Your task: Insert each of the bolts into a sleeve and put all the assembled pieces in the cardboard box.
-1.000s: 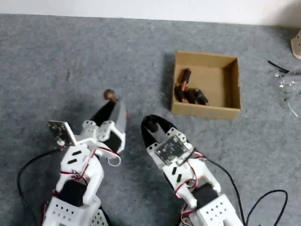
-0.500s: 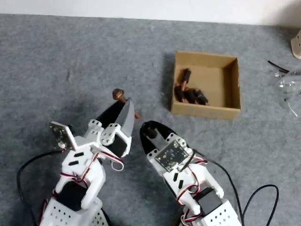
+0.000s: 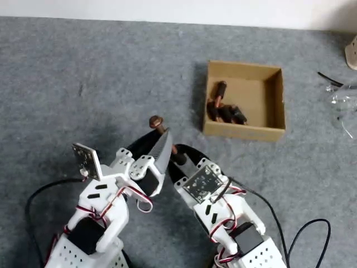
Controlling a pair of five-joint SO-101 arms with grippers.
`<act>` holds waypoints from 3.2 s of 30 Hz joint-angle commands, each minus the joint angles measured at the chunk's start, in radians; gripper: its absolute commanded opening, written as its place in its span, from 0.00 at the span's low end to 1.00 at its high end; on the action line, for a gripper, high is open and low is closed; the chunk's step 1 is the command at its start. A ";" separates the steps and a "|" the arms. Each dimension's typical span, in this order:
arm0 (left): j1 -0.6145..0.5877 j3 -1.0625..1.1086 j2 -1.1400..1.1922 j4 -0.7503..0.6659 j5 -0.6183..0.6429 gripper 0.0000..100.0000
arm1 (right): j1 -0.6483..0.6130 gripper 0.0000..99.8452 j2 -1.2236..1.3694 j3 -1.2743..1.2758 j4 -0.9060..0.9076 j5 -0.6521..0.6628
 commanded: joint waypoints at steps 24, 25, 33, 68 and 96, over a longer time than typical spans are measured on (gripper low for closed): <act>-0.005 0.119 -0.005 -0.084 0.031 0.01 | -0.010 0.00 -0.021 0.114 -0.001 0.003; -0.007 0.124 -0.005 -0.087 0.064 0.01 | -0.010 0.00 -0.021 0.114 -0.001 0.003; -0.047 0.127 -0.005 -0.086 0.138 0.01 | -0.016 0.00 -0.021 0.111 0.056 0.005; 0.015 0.047 -0.002 0.095 0.281 0.01 | 0.044 0.00 -0.022 0.111 0.033 0.006; -0.292 0.028 -0.002 0.141 0.347 0.38 | 0.050 0.00 -0.022 0.111 0.031 0.009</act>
